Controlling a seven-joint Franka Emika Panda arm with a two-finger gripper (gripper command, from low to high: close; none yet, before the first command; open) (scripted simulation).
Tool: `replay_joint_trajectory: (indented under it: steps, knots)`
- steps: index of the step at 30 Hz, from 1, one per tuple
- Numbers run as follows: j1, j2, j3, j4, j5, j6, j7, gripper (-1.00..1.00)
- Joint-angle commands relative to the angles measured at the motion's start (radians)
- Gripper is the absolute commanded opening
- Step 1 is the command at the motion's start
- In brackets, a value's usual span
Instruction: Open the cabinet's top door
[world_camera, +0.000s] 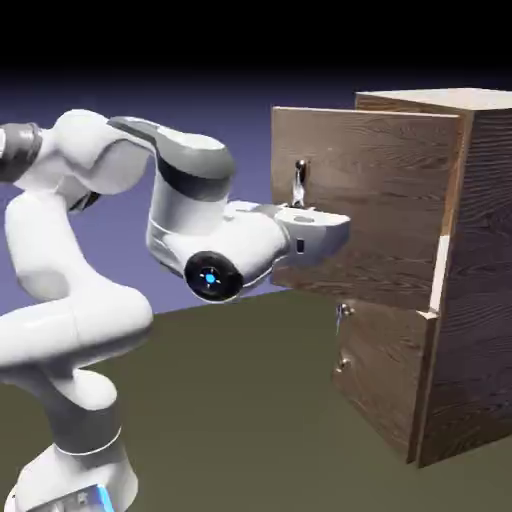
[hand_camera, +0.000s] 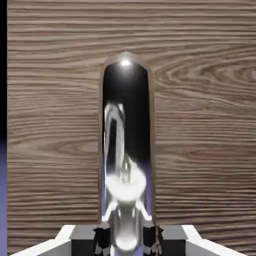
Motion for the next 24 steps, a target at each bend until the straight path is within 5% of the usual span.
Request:
replay_joint_trajectory:
  steps: [1,24]
  knots:
    - [-0.020,0.036,-0.004,0.021,-0.037,-0.028,-0.026,-1.00]
    - [-0.190,0.870,0.096,0.678,-0.749,-0.262,-0.354,-1.00]
